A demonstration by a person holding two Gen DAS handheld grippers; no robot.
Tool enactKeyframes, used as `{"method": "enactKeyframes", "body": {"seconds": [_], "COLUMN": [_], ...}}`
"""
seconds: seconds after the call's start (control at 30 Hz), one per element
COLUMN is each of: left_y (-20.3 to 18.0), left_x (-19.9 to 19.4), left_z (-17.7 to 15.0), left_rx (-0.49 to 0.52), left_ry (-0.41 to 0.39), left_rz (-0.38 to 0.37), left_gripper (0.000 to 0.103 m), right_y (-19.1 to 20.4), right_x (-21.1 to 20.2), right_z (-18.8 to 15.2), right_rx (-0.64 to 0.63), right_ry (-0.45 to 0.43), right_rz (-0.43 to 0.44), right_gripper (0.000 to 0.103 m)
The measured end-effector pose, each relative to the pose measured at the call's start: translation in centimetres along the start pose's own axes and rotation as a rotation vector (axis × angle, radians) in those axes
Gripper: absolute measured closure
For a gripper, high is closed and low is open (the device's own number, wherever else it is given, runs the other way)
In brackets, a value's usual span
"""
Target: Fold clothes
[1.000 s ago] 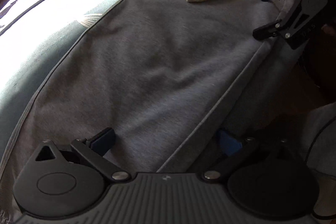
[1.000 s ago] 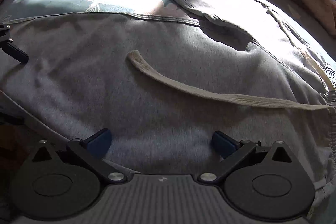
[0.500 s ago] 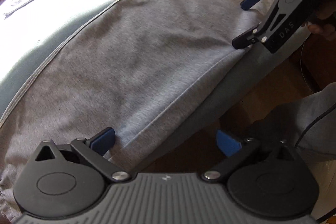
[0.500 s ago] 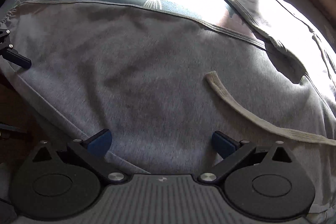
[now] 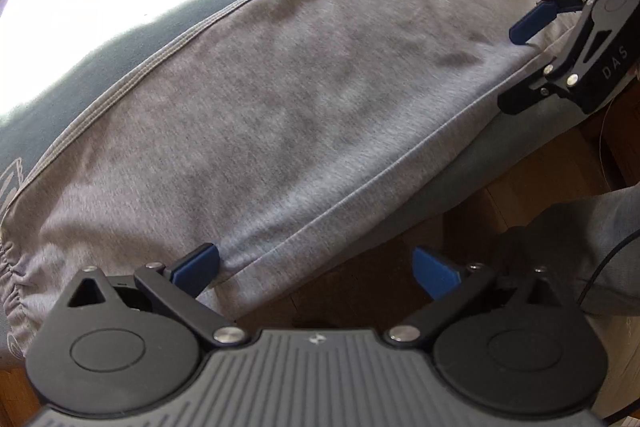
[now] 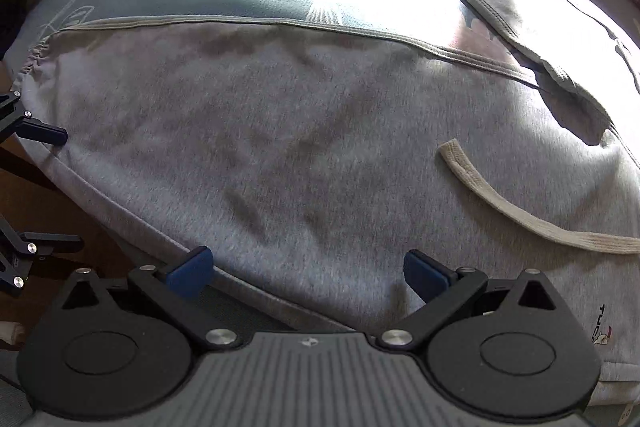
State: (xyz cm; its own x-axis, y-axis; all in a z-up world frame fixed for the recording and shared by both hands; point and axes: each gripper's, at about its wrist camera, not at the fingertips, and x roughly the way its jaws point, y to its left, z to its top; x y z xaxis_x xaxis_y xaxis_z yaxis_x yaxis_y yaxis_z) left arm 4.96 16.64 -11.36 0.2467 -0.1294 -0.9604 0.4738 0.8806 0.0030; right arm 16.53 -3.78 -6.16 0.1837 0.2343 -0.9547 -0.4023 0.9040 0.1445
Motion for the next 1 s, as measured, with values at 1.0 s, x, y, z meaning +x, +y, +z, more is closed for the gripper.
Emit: {"method": "enactKeyframes", "body": {"seconds": [1.0], "left_y": [0.9], "left_x": [-4.0], "left_z": [5.2], "left_rx": [0.202], "left_ry": [-0.264], "left_rz": [0.073], "left_gripper": [0.001], "right_y": [0.4], "right_x": [-2.4], "right_z": [-0.4], "right_rx": [-0.123], "right_ry": [-0.047], "right_rz": [-0.044], "right_gripper": [0.012]}}
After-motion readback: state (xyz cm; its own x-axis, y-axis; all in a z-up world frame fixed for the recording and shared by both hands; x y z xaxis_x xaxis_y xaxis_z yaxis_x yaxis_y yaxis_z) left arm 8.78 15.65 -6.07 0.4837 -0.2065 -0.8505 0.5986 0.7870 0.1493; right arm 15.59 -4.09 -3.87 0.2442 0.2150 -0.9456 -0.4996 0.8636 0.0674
